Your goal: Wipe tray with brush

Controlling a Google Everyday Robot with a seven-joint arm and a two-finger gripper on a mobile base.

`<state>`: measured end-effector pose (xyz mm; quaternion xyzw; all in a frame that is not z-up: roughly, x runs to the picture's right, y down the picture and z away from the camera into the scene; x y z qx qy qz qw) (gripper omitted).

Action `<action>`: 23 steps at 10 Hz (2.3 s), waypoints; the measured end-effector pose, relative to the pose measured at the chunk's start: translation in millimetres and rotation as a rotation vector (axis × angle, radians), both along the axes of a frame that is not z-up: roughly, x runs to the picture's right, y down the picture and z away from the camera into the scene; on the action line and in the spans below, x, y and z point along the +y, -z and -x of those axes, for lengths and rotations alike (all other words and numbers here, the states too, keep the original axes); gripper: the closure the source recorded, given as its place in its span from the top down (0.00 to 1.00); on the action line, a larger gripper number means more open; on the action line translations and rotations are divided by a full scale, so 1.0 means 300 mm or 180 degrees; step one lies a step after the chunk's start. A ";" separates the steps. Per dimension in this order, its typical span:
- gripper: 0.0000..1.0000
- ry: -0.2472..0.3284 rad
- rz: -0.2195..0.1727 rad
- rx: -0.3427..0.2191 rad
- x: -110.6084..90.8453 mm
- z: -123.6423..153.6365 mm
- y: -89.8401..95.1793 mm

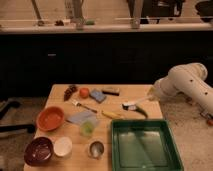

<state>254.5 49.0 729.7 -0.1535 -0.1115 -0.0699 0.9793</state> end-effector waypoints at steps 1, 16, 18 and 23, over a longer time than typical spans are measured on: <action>0.02 0.0017 0.0019 0.0040 0.026 -0.012 0.005; 0.02 0.0325 -0.0112 0.0329 0.301 -0.050 0.166; 0.02 0.0331 -0.0121 0.0387 0.343 -0.084 0.197; 0.02 0.0317 0.0067 0.0598 0.493 -0.166 0.088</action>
